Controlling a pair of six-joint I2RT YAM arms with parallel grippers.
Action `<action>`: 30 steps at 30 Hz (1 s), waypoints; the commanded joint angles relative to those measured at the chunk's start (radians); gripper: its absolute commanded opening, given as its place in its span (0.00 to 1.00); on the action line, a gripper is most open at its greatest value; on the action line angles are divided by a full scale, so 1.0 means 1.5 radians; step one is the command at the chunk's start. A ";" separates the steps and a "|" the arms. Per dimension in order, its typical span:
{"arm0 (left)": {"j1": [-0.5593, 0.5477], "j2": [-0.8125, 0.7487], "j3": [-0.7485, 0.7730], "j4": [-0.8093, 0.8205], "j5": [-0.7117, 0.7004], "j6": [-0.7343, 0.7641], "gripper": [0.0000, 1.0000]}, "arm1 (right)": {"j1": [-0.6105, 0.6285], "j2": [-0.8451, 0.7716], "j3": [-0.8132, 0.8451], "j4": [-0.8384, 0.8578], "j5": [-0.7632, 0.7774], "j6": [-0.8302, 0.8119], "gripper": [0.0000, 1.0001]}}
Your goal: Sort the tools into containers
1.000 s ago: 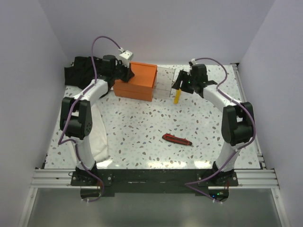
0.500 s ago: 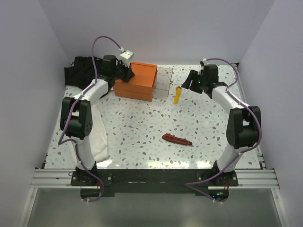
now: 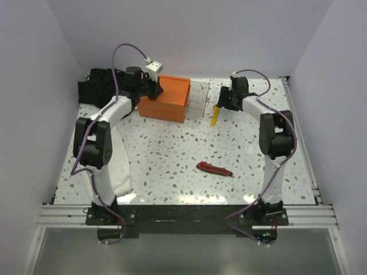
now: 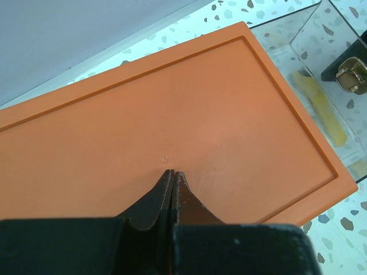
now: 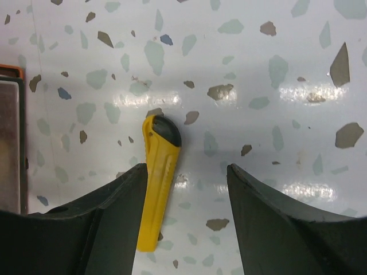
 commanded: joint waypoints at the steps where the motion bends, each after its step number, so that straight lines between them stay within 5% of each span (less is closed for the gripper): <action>1: -0.009 0.033 -0.013 -0.068 -0.027 0.017 0.00 | 0.028 0.014 0.049 0.011 0.028 -0.021 0.62; 11: -0.009 0.033 -0.008 -0.070 -0.036 0.019 0.00 | 0.062 0.044 0.038 -0.053 0.152 -0.025 0.61; 15: -0.009 0.030 -0.011 -0.072 -0.036 0.016 0.00 | 0.067 0.052 0.019 -0.068 0.176 -0.020 0.41; 19: -0.009 0.027 -0.019 -0.069 -0.039 0.011 0.00 | 0.071 0.056 0.009 -0.074 0.180 -0.010 0.33; 21: -0.009 0.023 -0.023 -0.066 -0.039 0.010 0.00 | 0.071 0.054 -0.002 -0.077 0.181 -0.004 0.12; 24: -0.010 0.016 -0.028 -0.064 -0.036 0.008 0.00 | 0.064 0.025 -0.027 -0.070 0.172 -0.008 0.00; 30: -0.013 0.014 -0.026 -0.060 -0.031 0.006 0.00 | 0.037 -0.118 -0.027 -0.058 0.143 0.003 0.00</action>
